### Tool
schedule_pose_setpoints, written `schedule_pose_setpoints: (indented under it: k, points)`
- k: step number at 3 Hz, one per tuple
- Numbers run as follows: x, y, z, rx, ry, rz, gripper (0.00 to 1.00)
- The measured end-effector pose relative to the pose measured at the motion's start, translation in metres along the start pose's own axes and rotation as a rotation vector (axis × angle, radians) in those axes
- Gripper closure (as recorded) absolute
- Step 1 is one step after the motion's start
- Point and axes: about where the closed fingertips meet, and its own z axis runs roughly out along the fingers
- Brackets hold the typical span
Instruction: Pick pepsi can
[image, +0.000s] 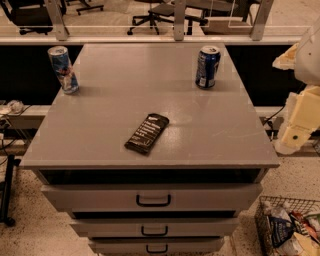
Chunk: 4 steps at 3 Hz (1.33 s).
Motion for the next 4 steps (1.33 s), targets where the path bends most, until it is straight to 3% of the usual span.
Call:
schedule_pose_setpoints:
  k: [1, 2, 3, 4]
  points:
    - [0.0, -0.001, 0.0, 0.005, -0.002, 0.001, 0.0]
    - [-0.003, -0.026, 0.013, 0.057, -0.04, 0.026, 0.0]
    - [0.001, -0.089, 0.049, 0.15, -0.101, 0.07, 0.0]
    - [0.006, -0.144, 0.084, 0.204, -0.159, 0.109, 0.0]
